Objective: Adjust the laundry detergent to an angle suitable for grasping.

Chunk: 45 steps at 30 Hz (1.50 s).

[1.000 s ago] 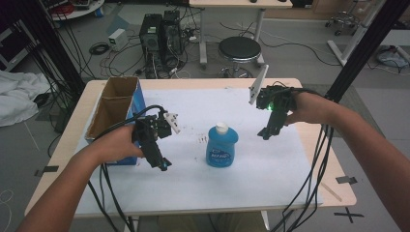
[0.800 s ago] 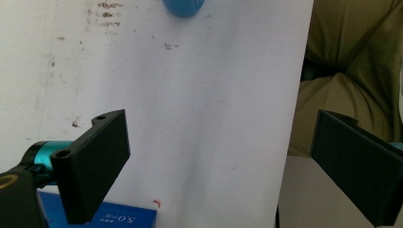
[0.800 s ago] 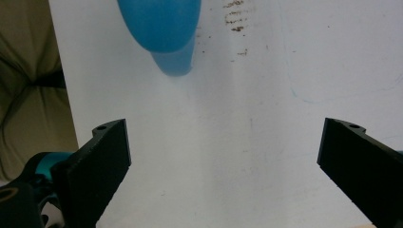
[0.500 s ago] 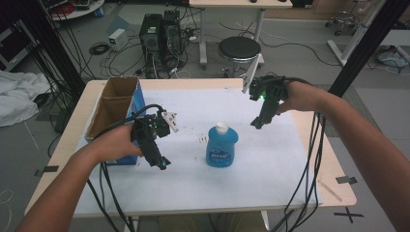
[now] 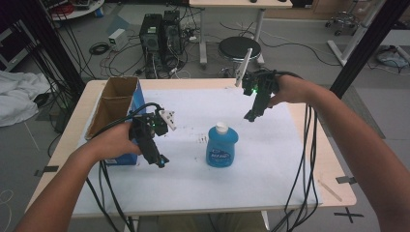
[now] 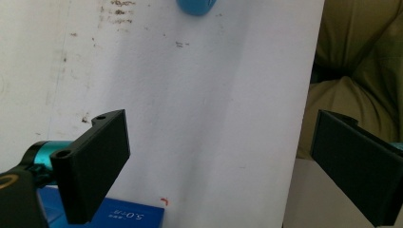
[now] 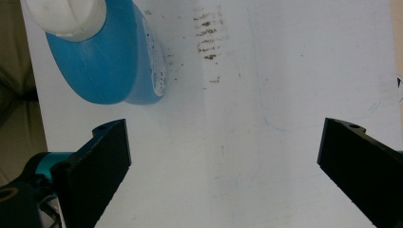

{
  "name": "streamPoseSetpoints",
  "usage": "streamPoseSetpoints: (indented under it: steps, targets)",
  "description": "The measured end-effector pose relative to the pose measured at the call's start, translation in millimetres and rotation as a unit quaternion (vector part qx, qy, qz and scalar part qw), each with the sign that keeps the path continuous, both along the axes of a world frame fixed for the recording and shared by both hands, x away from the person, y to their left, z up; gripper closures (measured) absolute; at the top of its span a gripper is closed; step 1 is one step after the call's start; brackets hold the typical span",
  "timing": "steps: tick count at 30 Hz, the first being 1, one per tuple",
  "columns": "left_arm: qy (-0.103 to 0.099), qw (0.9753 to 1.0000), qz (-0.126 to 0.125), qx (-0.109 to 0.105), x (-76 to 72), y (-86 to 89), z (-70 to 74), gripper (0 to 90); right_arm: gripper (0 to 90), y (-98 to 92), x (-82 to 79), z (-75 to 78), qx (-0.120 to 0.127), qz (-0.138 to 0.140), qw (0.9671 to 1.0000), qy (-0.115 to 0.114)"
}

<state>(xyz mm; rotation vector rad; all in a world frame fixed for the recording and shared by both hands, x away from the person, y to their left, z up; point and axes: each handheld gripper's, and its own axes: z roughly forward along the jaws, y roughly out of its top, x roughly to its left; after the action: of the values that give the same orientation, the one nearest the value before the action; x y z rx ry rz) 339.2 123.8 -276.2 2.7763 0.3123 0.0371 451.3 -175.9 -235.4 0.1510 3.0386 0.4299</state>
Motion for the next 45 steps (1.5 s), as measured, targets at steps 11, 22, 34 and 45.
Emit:
streamPoseSetpoints:
  steps: [11,22,34,45]
  targets:
    - [-0.004,1.0000,-0.004,-0.001,-0.2,0.0,0.3,6.0,2.8,-2.7,2.2,1.2,-0.005,-0.003,1.0000,0.003]
    - [-0.009,0.9999,0.004,-0.004,-2.9,-0.1,1.8,6.0,2.8,-5.5,-2.0,4.2,-0.003,-0.002,1.0000,0.001]
    - [-0.014,0.9999,0.006,-0.004,-6.2,-1.8,2.9,6.0,2.8,-8.7,-5.0,6.3,0.001,-0.001,1.0000,-0.007]
    - [-0.015,0.9998,0.009,-0.005,-8.9,-4.1,1.4,6.0,2.8,-10.3,-9.3,7.5,-0.002,-0.002,1.0000,-0.008]
